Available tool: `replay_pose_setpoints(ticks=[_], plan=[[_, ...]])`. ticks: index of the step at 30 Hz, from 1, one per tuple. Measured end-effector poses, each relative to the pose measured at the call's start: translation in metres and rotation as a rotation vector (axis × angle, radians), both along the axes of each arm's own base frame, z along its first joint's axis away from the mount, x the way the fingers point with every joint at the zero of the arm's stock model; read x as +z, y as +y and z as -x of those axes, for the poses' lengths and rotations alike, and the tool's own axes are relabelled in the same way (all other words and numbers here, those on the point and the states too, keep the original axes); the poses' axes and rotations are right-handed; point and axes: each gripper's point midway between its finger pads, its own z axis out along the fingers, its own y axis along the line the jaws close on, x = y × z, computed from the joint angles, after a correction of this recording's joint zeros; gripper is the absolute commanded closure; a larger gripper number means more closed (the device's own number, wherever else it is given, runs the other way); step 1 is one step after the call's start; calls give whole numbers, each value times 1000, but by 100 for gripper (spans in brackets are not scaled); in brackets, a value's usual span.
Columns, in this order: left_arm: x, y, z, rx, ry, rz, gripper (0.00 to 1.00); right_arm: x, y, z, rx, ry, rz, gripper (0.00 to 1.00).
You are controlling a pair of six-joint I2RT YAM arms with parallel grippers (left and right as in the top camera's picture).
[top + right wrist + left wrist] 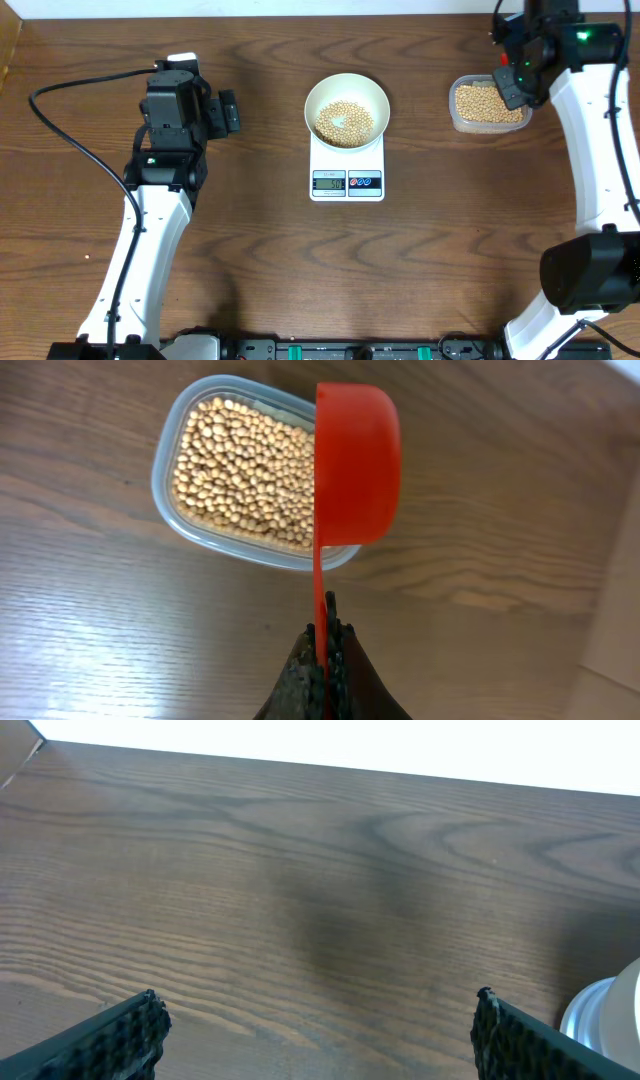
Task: Scoop item into bowl and weigh 50g on scale
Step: 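Move the red scoop back right over the soybean tub, then lower the red scoop into the tub and open the right gripper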
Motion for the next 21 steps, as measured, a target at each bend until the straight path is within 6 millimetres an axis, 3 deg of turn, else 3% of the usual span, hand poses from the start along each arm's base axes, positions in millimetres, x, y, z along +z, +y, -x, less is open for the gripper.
replay_pose_setpoints(ticks=[7, 11, 17, 21], plan=[[0, 0, 0, 0, 0, 0, 1, -1, 6, 1, -22, -4, -19, 99], [0, 0, 0, 0, 0, 0, 1, -5, 5, 1, -88, -8, -194, 99], [0, 0, 0, 0, 0, 0, 1, -8, -16, 1, -229, -5, -522, 99], [0, 0, 0, 0, 0, 0, 1, -26, -23, 1, -304, 40, -679, 99]])
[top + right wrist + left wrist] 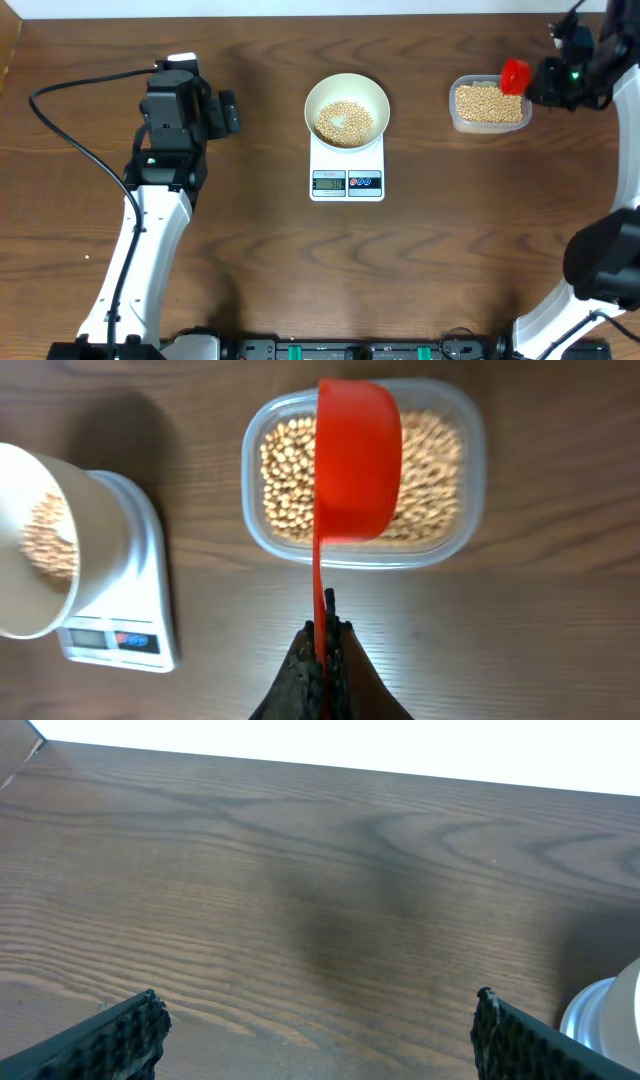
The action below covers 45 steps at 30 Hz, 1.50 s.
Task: Scoop item into bowl and weigh 50g on scale
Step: 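Lower the red scoop into the tub and open the right gripper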
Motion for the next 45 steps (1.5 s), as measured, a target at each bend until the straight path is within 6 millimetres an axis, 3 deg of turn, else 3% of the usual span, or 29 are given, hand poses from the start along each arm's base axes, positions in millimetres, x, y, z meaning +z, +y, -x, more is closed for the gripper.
replay_pose_setpoints(ticks=[3, 9, 12, 18, 22, 28, 45], plan=[[0, 0, 0, 0, 0, 0, 1, -20, 5, 0, -13, 52, -92, 99], [0, 0, 0, 0, 0, 0, 1, -39, 10, -4, -26, 101, -150, 99], [0, 0, 0, 0, 0, 0, 1, -46, 5, -9, -65, 111, -155, 94], [0, 0, 0, 0, 0, 0, 1, -50, -7, -10, -128, 123, -162, 69], [0, 0, 0, 0, 0, 0, 1, -52, -14, -4, -161, 153, -167, 44], [0, 0, 0, 0, 0, 0, 1, -54, -15, 3, -179, 185, -170, 25], [0, 0, 0, 0, 0, 0, 1, -59, -26, 5, -322, 236, -150, 21]])
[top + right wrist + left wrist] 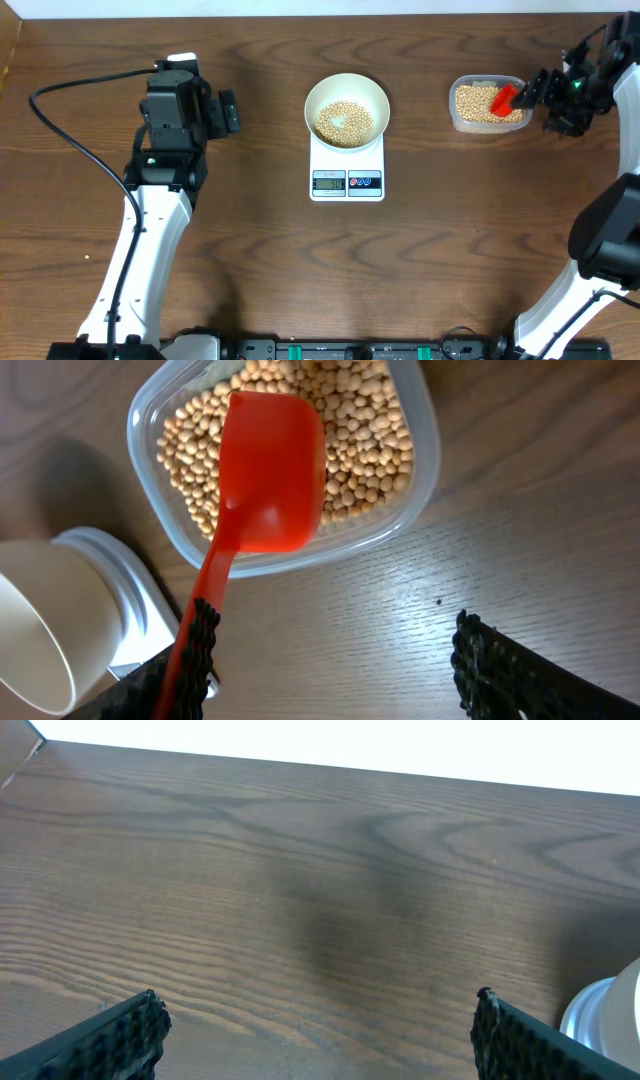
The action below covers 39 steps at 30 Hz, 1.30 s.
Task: Scoop item into bowl and weigh 50g on scale
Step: 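Lower the red scoop into the tub and open the right gripper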
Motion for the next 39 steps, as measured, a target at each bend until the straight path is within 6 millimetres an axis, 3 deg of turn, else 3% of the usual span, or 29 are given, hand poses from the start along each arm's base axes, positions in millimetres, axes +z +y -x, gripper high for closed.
replay_pose_setpoints(ticks=[10, 21, 29, 34, 39], plan=[[0, 0, 0, 0, 0, 0, 1, -10, -7, 11, -103, 79, -6, 16], [0, 0, 0, 0, 0, 0, 1, -20, -25, 32, -142, 177, 97, 1], [0, 0, 0, 0, 0, 0, 1, -19, -45, 15, -182, 98, 127, 1], [0, 0, 0, 0, 0, 0, 1, -14, -45, -3, -182, 20, 108, 1], [0, 0, 0, 0, 0, 0, 1, -14, -38, 2, -206, 47, 65, 1]])
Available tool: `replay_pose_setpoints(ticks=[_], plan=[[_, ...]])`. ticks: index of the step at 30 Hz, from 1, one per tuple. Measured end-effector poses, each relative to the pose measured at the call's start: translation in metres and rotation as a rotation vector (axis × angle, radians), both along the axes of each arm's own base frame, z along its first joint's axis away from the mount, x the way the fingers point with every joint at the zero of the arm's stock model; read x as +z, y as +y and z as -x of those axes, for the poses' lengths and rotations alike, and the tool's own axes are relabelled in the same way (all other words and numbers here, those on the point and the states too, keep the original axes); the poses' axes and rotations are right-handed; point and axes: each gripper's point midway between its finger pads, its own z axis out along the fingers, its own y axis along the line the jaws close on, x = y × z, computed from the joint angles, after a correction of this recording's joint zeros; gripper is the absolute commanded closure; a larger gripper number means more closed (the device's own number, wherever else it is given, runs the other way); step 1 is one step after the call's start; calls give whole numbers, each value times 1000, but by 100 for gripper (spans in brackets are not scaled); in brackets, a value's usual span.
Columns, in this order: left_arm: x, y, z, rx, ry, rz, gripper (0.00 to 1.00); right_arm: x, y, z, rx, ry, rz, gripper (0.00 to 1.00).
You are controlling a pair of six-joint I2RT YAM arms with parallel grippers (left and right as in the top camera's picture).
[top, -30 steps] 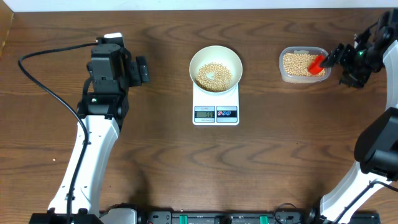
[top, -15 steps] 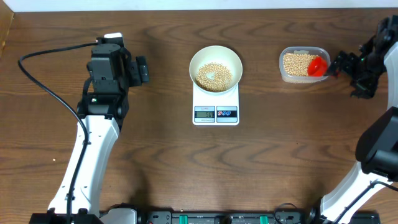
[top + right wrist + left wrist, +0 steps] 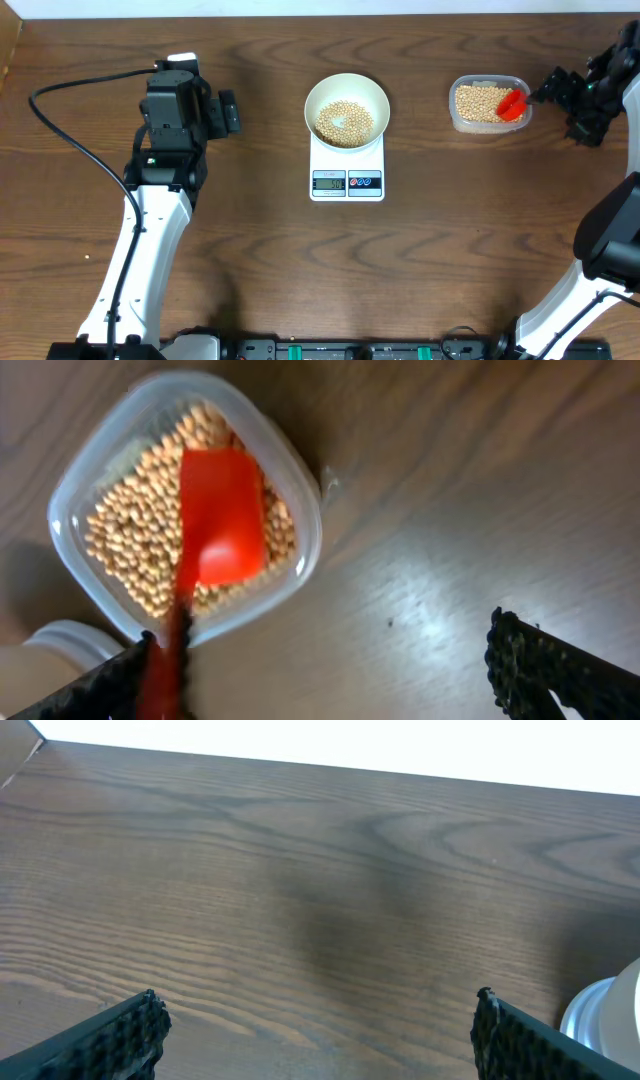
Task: Scoop item into bowl and weigh 50g on scale
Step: 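Lower the red scoop into the tub and open the right gripper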
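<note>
A cream bowl [image 3: 309, 104] holding soybeans stands on the white scale [image 3: 347, 183] mid-table. At the right, a clear container [image 3: 453, 112] of soybeans [image 3: 130, 540] has the red scoop [image 3: 220, 515] lying in it, cup on the beans and handle [image 3: 165, 660] leaning over the rim beside my right gripper's left finger. My right gripper [image 3: 320, 680] is open just right of the container. My left gripper [image 3: 318, 1020] is open over bare wood far left of the scale. The scale's reading is too small to read.
The table's back edge runs close behind the container and bowl. My left arm [image 3: 160, 170] reaches up the left side with a black cable [image 3: 60, 130] looping beside it. The scale's edge [image 3: 600, 1020] shows at the right of the left wrist view.
My right gripper, still open, has drawn back to the right from the container. The scoop now lies nearer the container's right side. The left arm has not moved.
My right gripper was shut on the scoop's handle, holding the scoop on edge above the container, first from behind, then from the right. Then it was open with the scoop resting in the beans. Now it is farther right, scoop still in the container.
</note>
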Motion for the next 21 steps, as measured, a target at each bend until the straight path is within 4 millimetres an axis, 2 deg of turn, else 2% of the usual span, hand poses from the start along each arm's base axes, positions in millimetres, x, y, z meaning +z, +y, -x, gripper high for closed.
replay_pose_setpoints(ticks=[5, 13, 21], plan=[[0, 0, 0, 0, 0, 0, 1, -6, 5, 13, -18, 59, -26, 1], [0, 0, 0, 0, 0, 0, 1, -37, 5, 31, -36, 138, -20, 5], [0, 0, 0, 0, 0, 0, 1, -38, -1, 17, -40, 76, -6, 4]])
